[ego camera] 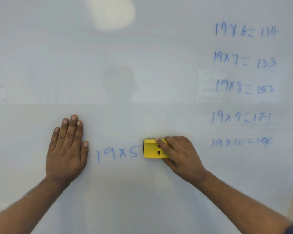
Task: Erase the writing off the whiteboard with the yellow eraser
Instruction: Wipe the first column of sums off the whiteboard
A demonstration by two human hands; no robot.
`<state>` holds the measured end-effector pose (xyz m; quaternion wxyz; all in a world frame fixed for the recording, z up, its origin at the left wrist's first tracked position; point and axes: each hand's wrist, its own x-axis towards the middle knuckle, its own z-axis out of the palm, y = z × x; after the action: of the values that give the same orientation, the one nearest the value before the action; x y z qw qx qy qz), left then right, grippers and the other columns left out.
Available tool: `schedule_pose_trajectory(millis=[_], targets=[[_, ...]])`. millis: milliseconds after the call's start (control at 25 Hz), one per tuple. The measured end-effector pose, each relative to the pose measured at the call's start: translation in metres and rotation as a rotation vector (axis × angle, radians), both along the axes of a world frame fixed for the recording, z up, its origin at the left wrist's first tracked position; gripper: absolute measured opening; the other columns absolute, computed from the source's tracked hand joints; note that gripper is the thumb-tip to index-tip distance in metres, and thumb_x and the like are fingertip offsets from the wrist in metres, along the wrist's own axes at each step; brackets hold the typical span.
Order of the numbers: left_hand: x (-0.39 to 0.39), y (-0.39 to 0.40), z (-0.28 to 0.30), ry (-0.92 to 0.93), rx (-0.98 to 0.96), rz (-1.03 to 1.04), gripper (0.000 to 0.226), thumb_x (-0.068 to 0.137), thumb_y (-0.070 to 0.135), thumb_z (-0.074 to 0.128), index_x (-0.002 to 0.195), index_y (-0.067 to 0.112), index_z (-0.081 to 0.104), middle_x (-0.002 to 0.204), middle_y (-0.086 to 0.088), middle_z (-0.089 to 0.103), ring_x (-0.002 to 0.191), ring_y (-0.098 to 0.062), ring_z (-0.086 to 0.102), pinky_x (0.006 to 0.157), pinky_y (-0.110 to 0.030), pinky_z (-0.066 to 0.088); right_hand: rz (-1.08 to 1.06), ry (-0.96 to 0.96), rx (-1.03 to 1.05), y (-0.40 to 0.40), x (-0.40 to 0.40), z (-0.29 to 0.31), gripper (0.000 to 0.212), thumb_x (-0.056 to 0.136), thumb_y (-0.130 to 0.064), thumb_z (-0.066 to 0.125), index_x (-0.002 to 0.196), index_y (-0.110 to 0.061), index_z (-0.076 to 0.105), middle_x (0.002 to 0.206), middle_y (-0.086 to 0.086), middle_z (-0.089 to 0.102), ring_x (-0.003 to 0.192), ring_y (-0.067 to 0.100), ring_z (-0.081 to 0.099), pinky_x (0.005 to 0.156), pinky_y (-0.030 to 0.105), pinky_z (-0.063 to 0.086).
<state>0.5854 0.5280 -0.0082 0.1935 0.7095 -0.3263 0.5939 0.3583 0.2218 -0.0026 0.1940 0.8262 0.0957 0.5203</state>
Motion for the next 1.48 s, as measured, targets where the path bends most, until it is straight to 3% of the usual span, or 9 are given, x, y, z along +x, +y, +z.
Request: schedule_pose_trajectory(millis=[200,520,800,1040,1320,1480], targets=[[-0.001,0.003,-0.001,0.007,0.009,0.002,0.063,0.104,0.032,0.027,0.16,0.005,0.017,0.172,-0.005,0.007,0.158,-0.027,0.01,0.128,-0.047,0.01,-0.04,0.105,-0.243,-0.013,-0.019,-0.016,0.049,0.09,-0.025,0.064,0.137,-0.015,0.051,0.114,0.007,0.062,0.096,0.03,0.058,0.088,0.041,0.046],[-0.001,0.003,-0.004,-0.002,0.009,-0.008,0.063,0.105,0.032,0.027,0.16,0.005,0.017,0.172,-0.004,0.006,0.158,-0.026,0.009,0.128,-0.044,0.008,0.014,-0.076,0.065,0.029,0.017,0.012,0.052,0.095,-0.03,0.059,0.142,-0.014,0.046,0.113,0.011,0.061,0.098,0.033,0.056,0.088,0.042,0.045],[-0.002,0.007,-0.01,-0.006,0.02,0.004,0.062,0.105,0.031,0.027,0.16,0.004,0.019,0.171,-0.005,0.008,0.158,-0.025,0.01,0.129,-0.044,0.008,0.013,0.081,-0.224,0.025,0.004,0.0,0.046,0.09,-0.022,0.06,0.136,-0.016,0.053,0.109,0.007,0.063,0.086,0.03,0.057,0.078,0.039,0.048],[-0.002,0.004,-0.014,-0.006,-0.001,0.01,0.061,0.105,0.03,0.027,0.16,0.005,0.019,0.171,-0.005,0.009,0.158,-0.026,0.012,0.128,-0.045,0.01,0.042,-0.06,0.001,0.048,0.026,0.035,0.049,0.093,-0.031,0.057,0.139,-0.017,0.05,0.11,0.008,0.061,0.09,0.032,0.055,0.081,0.041,0.043],[-0.003,0.01,-0.017,0.004,0.007,0.008,0.061,0.104,0.028,0.029,0.159,0.004,0.021,0.17,-0.006,0.011,0.158,-0.024,0.011,0.128,-0.043,0.01,0.043,0.107,-0.225,0.045,0.02,-0.009,0.051,0.087,-0.024,0.061,0.137,-0.018,0.052,0.109,0.004,0.062,0.084,0.027,0.056,0.078,0.038,0.047],[-0.002,0.008,-0.019,0.002,-0.003,0.017,0.061,0.104,0.028,0.029,0.159,0.004,0.02,0.171,-0.004,0.008,0.158,-0.023,0.009,0.129,-0.042,0.009,0.017,0.002,-0.122,0.031,0.016,0.018,0.052,0.088,-0.027,0.064,0.138,-0.019,0.051,0.108,0.006,0.061,0.087,0.03,0.056,0.079,0.04,0.042]])
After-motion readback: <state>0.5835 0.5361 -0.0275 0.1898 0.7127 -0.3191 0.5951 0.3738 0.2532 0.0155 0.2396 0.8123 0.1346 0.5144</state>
